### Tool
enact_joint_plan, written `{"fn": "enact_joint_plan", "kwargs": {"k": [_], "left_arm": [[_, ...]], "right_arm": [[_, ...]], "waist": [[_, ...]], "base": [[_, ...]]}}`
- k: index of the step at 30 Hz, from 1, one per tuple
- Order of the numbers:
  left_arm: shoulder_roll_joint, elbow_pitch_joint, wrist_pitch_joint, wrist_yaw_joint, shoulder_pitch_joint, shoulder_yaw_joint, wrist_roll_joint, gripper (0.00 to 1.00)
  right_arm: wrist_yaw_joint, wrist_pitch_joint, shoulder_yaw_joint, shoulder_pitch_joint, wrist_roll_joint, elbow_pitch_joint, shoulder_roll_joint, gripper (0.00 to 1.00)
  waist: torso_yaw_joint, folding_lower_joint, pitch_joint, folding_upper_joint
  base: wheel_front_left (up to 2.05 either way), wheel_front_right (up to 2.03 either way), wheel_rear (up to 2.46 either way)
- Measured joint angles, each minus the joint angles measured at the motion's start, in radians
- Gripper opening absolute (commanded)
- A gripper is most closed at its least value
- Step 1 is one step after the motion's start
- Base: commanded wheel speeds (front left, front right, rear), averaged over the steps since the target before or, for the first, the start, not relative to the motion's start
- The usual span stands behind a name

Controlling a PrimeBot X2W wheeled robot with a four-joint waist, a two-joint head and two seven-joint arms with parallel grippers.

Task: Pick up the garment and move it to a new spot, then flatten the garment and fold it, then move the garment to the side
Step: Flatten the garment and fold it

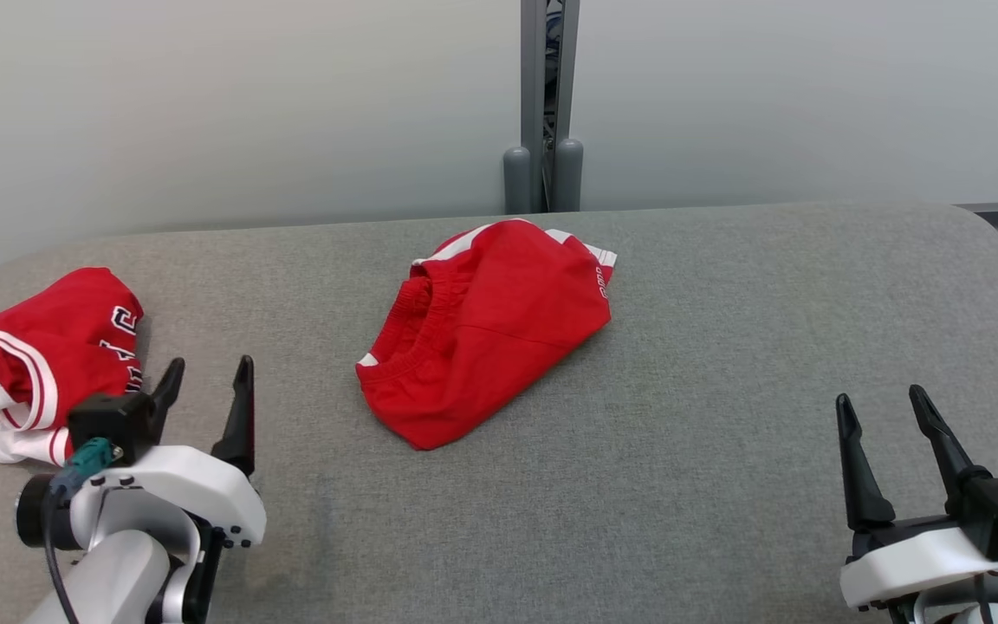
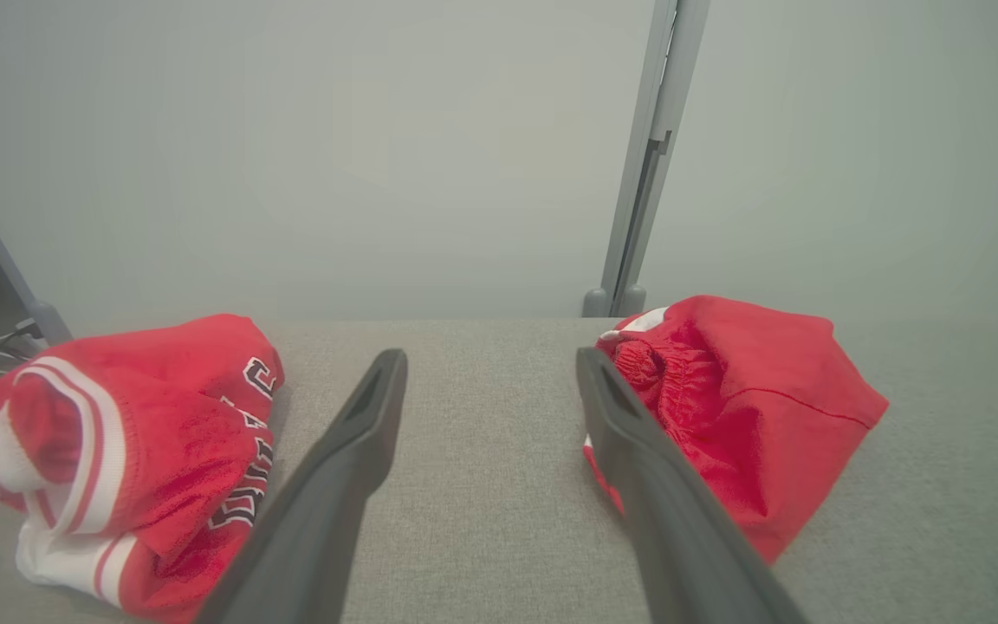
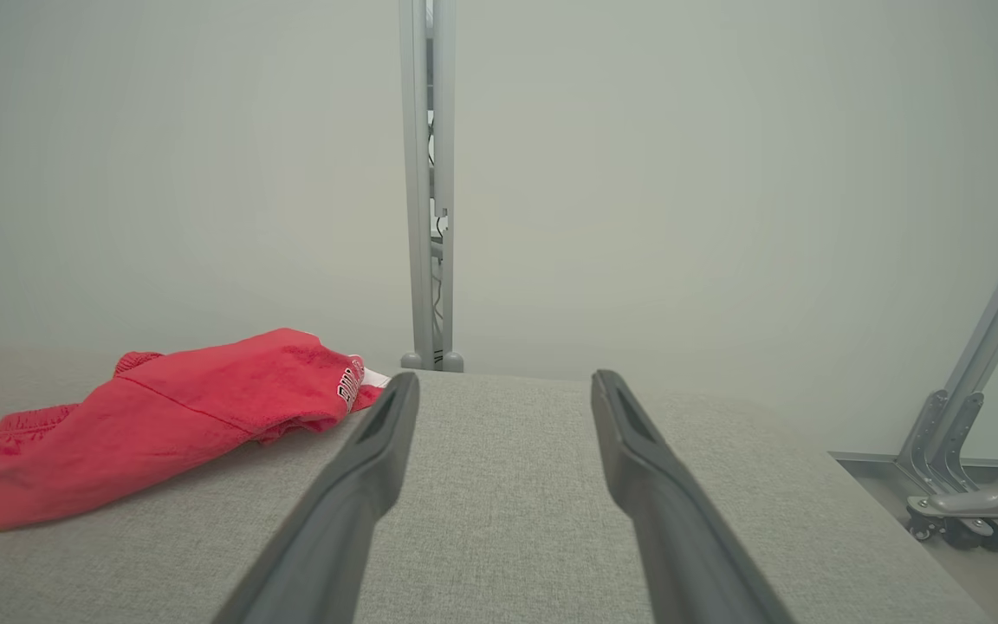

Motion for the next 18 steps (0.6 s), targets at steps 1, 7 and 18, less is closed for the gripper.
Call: {"fn": "enact_joint_plan", "kwargs": {"k": [1,7,18], "left_arm": [[-0.009,0.013,-0.002,-0.002,0.0,-0.004,0.0,1.0],[-0.057,0.093,-0.013,-0.018,-0.008,-0.019,-0.001,1.0],[-0.181,0.315,0.0,-0.092,-0.146,0.002,-0.072,1.0]], "right_arm": [[0.0,0.0,0.004,-0.002,0.0,0.001,0.0,1.0],[0.0,0.0,0.025,-0.018,0.003,0.004,0.0,1.0],[0.0,0.0,0.063,-0.093,0.015,-0.001,0.0,1.0]], "waist": [[-0.004,0.0,0.002,0.0],[-0.028,0.0,0.031,0.0],[-0.1,0.0,0.138,0.0]], "base": [[0.0,0.0,0.0],[0.0,0.0,0.0],[0.0,0.0,0.0]]}}
